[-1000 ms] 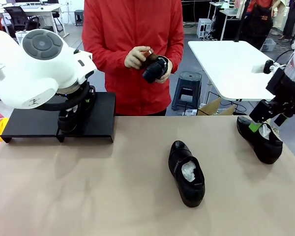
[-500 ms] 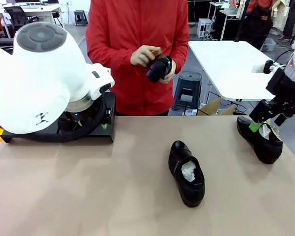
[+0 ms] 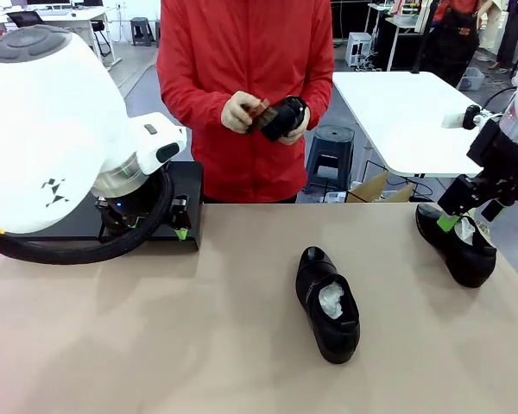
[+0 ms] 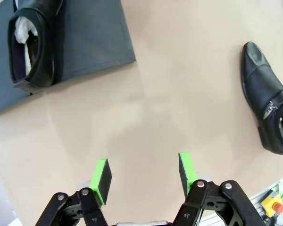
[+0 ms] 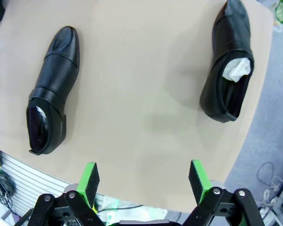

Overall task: Organize the shoes by placing them on the stand.
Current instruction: Pick up one Shoe and place it in the middle of the table, then place the Shoe from the middle of the table onto the Shoes Stand.

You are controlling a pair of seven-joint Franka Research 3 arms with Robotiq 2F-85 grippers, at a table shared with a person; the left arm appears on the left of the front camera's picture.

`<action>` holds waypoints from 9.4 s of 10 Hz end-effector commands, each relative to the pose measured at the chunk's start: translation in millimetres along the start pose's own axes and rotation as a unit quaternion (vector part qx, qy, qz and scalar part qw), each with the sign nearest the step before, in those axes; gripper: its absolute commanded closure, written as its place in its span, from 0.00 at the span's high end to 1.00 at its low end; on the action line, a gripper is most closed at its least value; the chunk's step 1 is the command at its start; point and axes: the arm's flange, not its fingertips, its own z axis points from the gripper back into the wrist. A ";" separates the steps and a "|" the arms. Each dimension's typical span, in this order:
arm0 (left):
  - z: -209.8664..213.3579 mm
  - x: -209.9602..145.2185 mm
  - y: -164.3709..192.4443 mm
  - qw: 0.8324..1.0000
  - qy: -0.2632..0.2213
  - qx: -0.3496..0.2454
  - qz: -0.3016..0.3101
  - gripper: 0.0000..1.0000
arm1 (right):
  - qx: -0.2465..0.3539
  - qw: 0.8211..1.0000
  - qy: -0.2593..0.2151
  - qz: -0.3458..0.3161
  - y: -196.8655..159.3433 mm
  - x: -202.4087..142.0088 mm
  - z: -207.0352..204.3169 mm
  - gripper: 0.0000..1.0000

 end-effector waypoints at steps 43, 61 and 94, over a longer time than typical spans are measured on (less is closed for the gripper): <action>6.9 -2.4 -0.3 1.000 -0.008 0.022 0.001 0.74 | -0.088 0.980 -0.051 -0.173 -36.3 72.9 -59.4 0.00; 44.8 -14.5 36.4 0.998 -0.034 0.039 0.038 0.74 | 0.066 0.991 -0.066 -0.091 326.5 31.0 -4.0 0.00; 44.8 -14.5 36.4 0.998 -0.034 0.039 0.038 0.74 | 0.147 0.978 -0.009 -0.151 345.5 -7.0 -71.3 1.00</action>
